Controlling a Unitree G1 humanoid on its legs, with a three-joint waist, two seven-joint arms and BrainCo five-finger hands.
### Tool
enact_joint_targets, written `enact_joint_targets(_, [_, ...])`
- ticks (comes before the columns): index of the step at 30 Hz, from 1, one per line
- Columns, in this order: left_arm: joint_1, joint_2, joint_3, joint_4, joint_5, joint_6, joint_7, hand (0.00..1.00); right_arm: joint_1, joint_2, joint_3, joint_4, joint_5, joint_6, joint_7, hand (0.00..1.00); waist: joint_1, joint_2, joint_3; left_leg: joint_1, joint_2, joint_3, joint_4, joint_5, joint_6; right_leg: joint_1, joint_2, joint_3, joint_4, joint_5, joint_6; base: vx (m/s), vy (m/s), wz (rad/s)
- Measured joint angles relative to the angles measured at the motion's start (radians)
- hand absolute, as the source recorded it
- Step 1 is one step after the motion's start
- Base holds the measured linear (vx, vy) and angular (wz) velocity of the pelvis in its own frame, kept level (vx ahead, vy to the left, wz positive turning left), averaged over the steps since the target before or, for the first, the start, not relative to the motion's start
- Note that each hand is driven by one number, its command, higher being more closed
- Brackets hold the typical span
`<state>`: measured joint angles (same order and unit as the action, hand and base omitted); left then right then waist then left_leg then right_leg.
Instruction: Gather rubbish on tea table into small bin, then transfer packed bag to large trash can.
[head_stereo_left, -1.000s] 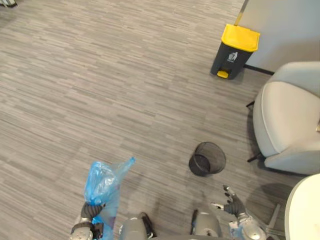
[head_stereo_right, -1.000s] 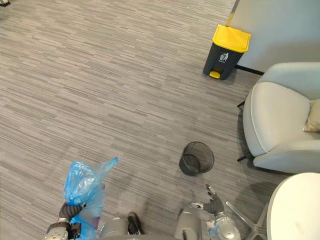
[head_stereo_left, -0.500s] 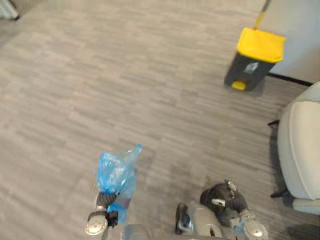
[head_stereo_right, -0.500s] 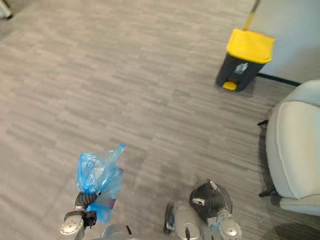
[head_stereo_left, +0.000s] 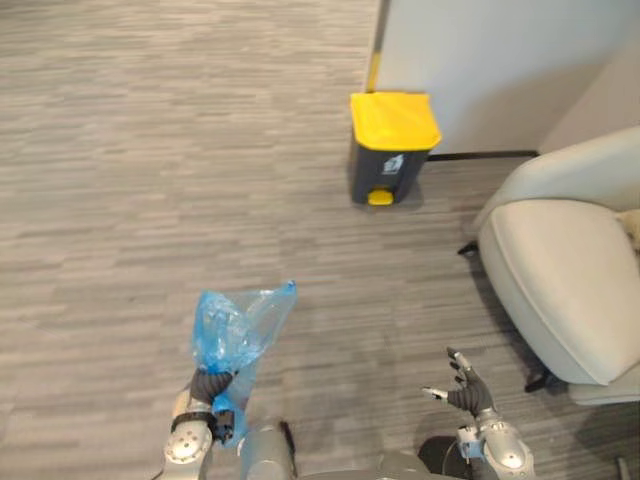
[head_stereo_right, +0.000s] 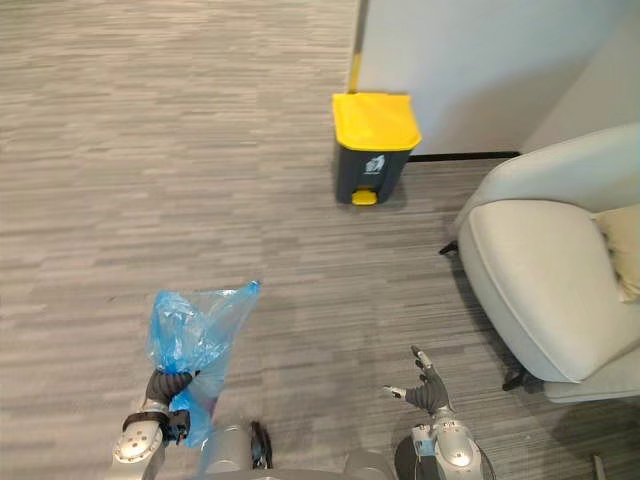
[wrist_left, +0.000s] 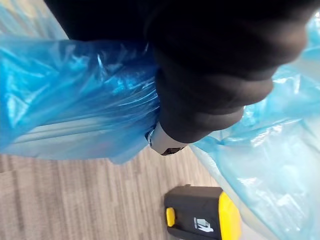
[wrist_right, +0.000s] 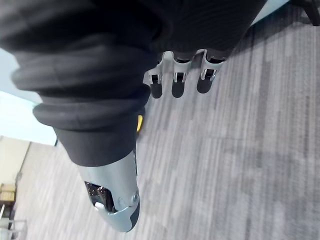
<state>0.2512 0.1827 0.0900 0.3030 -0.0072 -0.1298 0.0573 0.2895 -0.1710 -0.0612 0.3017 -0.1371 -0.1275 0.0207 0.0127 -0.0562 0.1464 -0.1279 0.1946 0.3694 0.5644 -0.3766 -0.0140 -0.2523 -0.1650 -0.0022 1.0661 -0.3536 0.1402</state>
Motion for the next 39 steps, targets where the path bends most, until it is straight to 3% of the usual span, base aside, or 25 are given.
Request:
enact_joint_targets(3, [-0.036, 0.034, 0.000, 0.017, -0.011, -0.003, 0.011, 1.00, -0.029, -0.003, -0.005, 0.048, 0.000, -0.007, 0.000, 0.00, -0.018, 0.001, 0.000, 0.127, 0.002, 0.039, -0.134, 0.010, -0.021, -0.138, -0.015, -0.164, -0.091, -0.023, -0.044, 0.44, -0.022, -0.29])
enact_joint_targets(5, [-0.095, 0.055, 0.011, 0.105, -0.022, -0.007, 0.010, 1.00, -0.086, -0.012, -0.019, 0.173, 0.000, -0.004, 0.000, 0.00, -0.048, 0.003, 0.002, 0.192, -0.002, 0.043, -0.227, 0.027, -0.057, -0.219, -0.009, -0.266, -0.346, 0.032, -0.088, 0.49, -0.091, 0.12])
enact_joint_targets(6, [-0.118, 0.061, 0.020, 0.158, -0.022, -0.004, 0.010, 1.00, -0.105, -0.022, -0.024, 0.236, 0.000, 0.002, 0.000, 0.00, -0.066, 0.003, 0.002, 0.232, -0.008, 0.043, -0.273, 0.036, -0.075, -0.240, 0.013, -0.302, -0.506, 0.113, -0.103, 0.67, -0.150, 0.33])
enact_joint_targets(7, [-0.127, 0.065, 0.024, 0.198, -0.021, 0.000, 0.011, 1.00, -0.102, -0.043, -0.031, 0.283, 0.000, 0.007, 0.001, 0.00, -0.087, 0.010, 0.004, 0.279, -0.011, 0.027, -0.307, 0.039, -0.109, -0.229, 0.049, -0.292, -0.575, 0.294, -0.219, 0.70, -0.152, 0.13])
enact_joint_targets(8, [-0.133, 0.054, 0.026, 0.219, -0.020, 0.005, 0.008, 1.00, -0.113, -0.057, -0.055, 0.314, 0.000, 0.015, 0.002, 0.00, -0.079, 0.046, 0.001, 0.281, 0.021, 0.016, -0.307, 0.049, -0.130, -0.226, 0.065, -0.304, -0.550, 0.276, -0.227, 0.49, -0.089, -0.01])
enact_joint_targets(10, [-0.136, 0.046, 0.033, 0.218, -0.020, 0.006, 0.009, 1.00, -0.113, -0.069, -0.103, 0.308, 0.001, 0.028, 0.001, 0.00, -0.082, 0.059, 0.011, 0.297, 0.019, -0.019, -0.275, 0.144, -0.166, -0.216, 0.048, -0.307, -0.486, 0.197, -0.232, 0.59, -0.199, 0.00])
enact_joint_targets(12, [-0.142, 0.001, 0.034, 0.206, -0.021, 0.006, 0.008, 1.00, -0.085, -0.094, -0.106, 0.280, 0.001, 0.029, 0.003, 0.00, -0.090, 0.068, 0.033, 0.273, 0.038, -0.062, -0.061, 0.309, -0.112, -0.133, 0.020, -0.348, -0.402, 0.167, -0.263, 0.54, -0.233, 0.06])
enact_joint_targets(13, [-0.123, -0.013, 0.034, 0.184, -0.021, 0.001, 0.008, 1.00, -0.074, -0.094, -0.097, 0.259, 0.001, 0.027, 0.003, 0.00, -0.074, 0.057, 0.029, 0.225, 0.075, -0.069, 0.101, 0.406, -0.068, -0.079, 0.035, -0.345, -0.465, 0.146, -0.241, 0.34, -0.190, -0.35])
enact_joint_targets(14, [-0.096, -0.018, 0.030, 0.153, -0.021, -0.011, 0.006, 1.00, -0.060, -0.091, -0.096, 0.219, 0.003, 0.024, 0.002, 0.00, -0.054, 0.070, 0.024, 0.146, 0.132, -0.072, 0.324, 0.353, -0.062, 0.028, 0.071, -0.351, -0.562, 0.077, -0.236, 0.55, -0.259, -0.70])
enact_joint_targets(15, [-0.093, -0.032, 0.030, 0.149, -0.022, -0.011, 0.005, 1.00, -0.077, -0.094, -0.096, 0.208, 0.010, 0.023, 0.001, 0.00, -0.044, 0.102, 0.030, 0.046, 0.186, -0.097, 0.480, 0.287, -0.058, 0.083, 0.117, -0.339, -0.597, 0.071, -0.243, 0.49, -0.140, -0.67])
enact_joint_targets(17, [-0.095, -0.045, 0.030, 0.147, -0.023, -0.009, -0.003, 1.00, -0.090, -0.082, -0.094, 0.187, 0.010, 0.026, 0.001, 0.00, -0.023, 0.091, 0.033, -0.098, 0.183, -0.080, 0.530, 0.209, -0.042, 0.154, 0.132, -0.309, -0.652, 0.053, -0.235, 0.46, -0.044, -0.59])
enact_joint_targets(20, [-0.067, -0.058, 0.029, 0.129, -0.023, -0.009, -0.012, 1.00, -0.106, -0.078, -0.097, 0.175, 0.010, 0.027, -0.001, 0.00, 0.016, 0.054, 0.047, -0.223, 0.126, -0.003, 0.306, 0.147, -0.020, 0.267, 0.125, -0.246, -0.733, 0.028, -0.200, 0.47, 0.079, -0.57])
enact_joint_targets(23, [-0.054, -0.064, 0.029, 0.126, -0.023, -0.007, -0.010, 1.00, -0.088, -0.079, -0.105, 0.175, 0.009, 0.028, -0.023, 0.00, 0.033, 0.055, 0.031, -0.266, 0.040, 0.024, -0.017, 0.195, -0.023, 0.349, 0.107, -0.215, -0.763, -0.031, -0.128, 0.59, 0.238, -0.42])
enact_joint_targets(24, [-0.054, -0.048, 0.036, 0.128, -0.023, -0.004, -0.008, 1.00, -0.092, -0.054, -0.107, 0.203, 0.009, 0.035, -0.026, 0.00, 0.039, 0.026, 0.014, -0.260, 0.008, 0.022, 0.007, 0.232, 0.058, 0.370, 0.075, -0.191, -0.757, -0.060, -0.097, 0.62, 0.237, -0.20])
enact_joint_targets(25, [-0.053, -0.044, 0.035, 0.127, -0.023, -0.004, -0.006, 1.00, -0.084, -0.043, -0.109, 0.202, 0.008, 0.038, -0.026, 0.00, 0.033, 0.007, -0.002, -0.261, -0.010, 0.034, 0.018, 0.198, 0.074, 0.370, 0.055, -0.187, -0.751, -0.057, -0.090, 0.64, 0.227, -0.11])
enact_joint_targets(26, [-0.059, -0.049, 0.034, 0.117, -0.023, -0.003, -0.007, 1.00, -0.081, -0.036, -0.117, 0.202, 0.007, 0.043, -0.025, 0.00, 0.034, -0.004, -0.007, -0.250, -0.021, 0.045, 0.044, 0.153, 0.089, 0.367, 0.034, -0.179, -0.699, -0.044, -0.068, 0.66, 0.224, 0.02])
enact_joint_targets(27, [-0.060, -0.050, 0.029, 0.108, -0.023, -0.003, -0.008, 1.00, -0.084, -0.027, -0.130, 0.202, 0.007, 0.046, -0.026, 0.00, 0.029, -0.009, -0.006, -0.207, -0.040, 0.048, 0.052, 0.108, 0.091, 0.334, 0.002, -0.161, -0.545, -0.012, -0.026, 0.64, 0.252, 0.01])
enact_joint_targets(28, [-0.061, -0.050, 0.026, 0.108, -0.022, 0.001, -0.009, 1.00, -0.083, -0.025, -0.129, 0.202, 0.006, 0.047, -0.026, 0.00, 0.022, -0.007, -0.004, -0.162, -0.053, 0.044, 0.043, 0.079, 0.089, 0.278, -0.019, -0.148, -0.379, 0.054, -0.009, 0.59, 0.241, 0.10])
enact_joint_targets(29, [-0.064, -0.046, 0.024, 0.108, -0.022, 0.005, -0.008, 1.00, -0.081, -0.021, -0.128, 0.203, 0.006, 0.047, -0.026, 0.00, 0.015, -0.005, -0.003, -0.118, -0.062, 0.040, 0.030, 0.061, 0.090, 0.223, -0.030, -0.125, -0.231, 0.056, 0.002, 0.54, 0.161, 0.22])
enact_joint_targets(31, [-0.072, -0.028, 0.020, 0.107, -0.022, 0.011, -0.001, 1.00, -0.076, -0.006, -0.124, 0.201, 0.006, 0.047, -0.026, 0.00, 0.000, 0.010, 0.006, 0.016, -0.081, 0.018, -0.024, 0.035, 0.087, 0.104, -0.013, -0.092, -0.013, 0.029, -0.035, 0.56, 0.073, 0.34])
enact_joint_targets(32, [-0.076, -0.023, 0.019, 0.106, -0.022, 0.011, 0.001, 1.00, -0.073, 0.000, -0.124, 0.200, 0.007, 0.047, -0.026, 0.00, 0.000, 0.016, 0.010, 0.047, -0.084, 0.010, -0.044, 0.035, 0.087, 0.067, -0.006, -0.095, -0.010, 0.025, -0.041, 0.47, -0.018, 0.37])
enact_joint_targets(36, [-0.105, -0.012, 0.011, 0.099, -0.022, 0.010, 0.010, 1.00, -0.049, 0.008, -0.127, 0.197, 0.009, 0.046, -0.026, 0.00, -0.037, 0.016, 0.011, 0.139, -0.086, -0.100, -0.107, 0.023, 0.065, -0.088, 0.035, -0.132, -0.213, 0.013, -0.068, 0.47, -0.138, 0.91])
enact_joint_targets(37, [-0.106, -0.011, 0.011, 0.101, -0.022, 0.010, 0.010, 1.00, -0.042, 0.008, -0.129, 0.196, 0.009, 0.046, -0.026, 0.00, -0.050, 0.013, 0.010, 0.163, -0.080, -0.125, -0.099, -0.001, 0.021, -0.113, 0.053, -0.127, -0.344, 0.037, -0.066, 0.47, -0.211, 0.84])
enact_joint_targets(38, [-0.106, -0.005, 0.022, 0.104, -0.022, 0.010, 0.009, 1.00, -0.026, 0.011, -0.129, 0.197, 0.010, 0.045, -0.026, 0.00, -0.050, -0.016, 0.000, 0.182, -0.087, -0.128, -0.088, -0.027, -0.025, -0.109, 0.060, -0.117, -0.477, 0.192, -0.118, 0.54, -0.223, 0.76])
enact_joint_targets(39, [-0.124, -0.018, 0.021, 0.144, -0.021, 0.011, 0.009, 1.00, -0.033, 0.003, -0.138, 0.217, 0.010, 0.047, -0.027, 0.00, -0.046, 0.014, 0.008, 0.199, -0.057, -0.149, -0.075, -0.042, -0.048, -0.087, 0.071, -0.136, -0.440, 0.171, -0.138, 0.36, -0.138, 0.34])
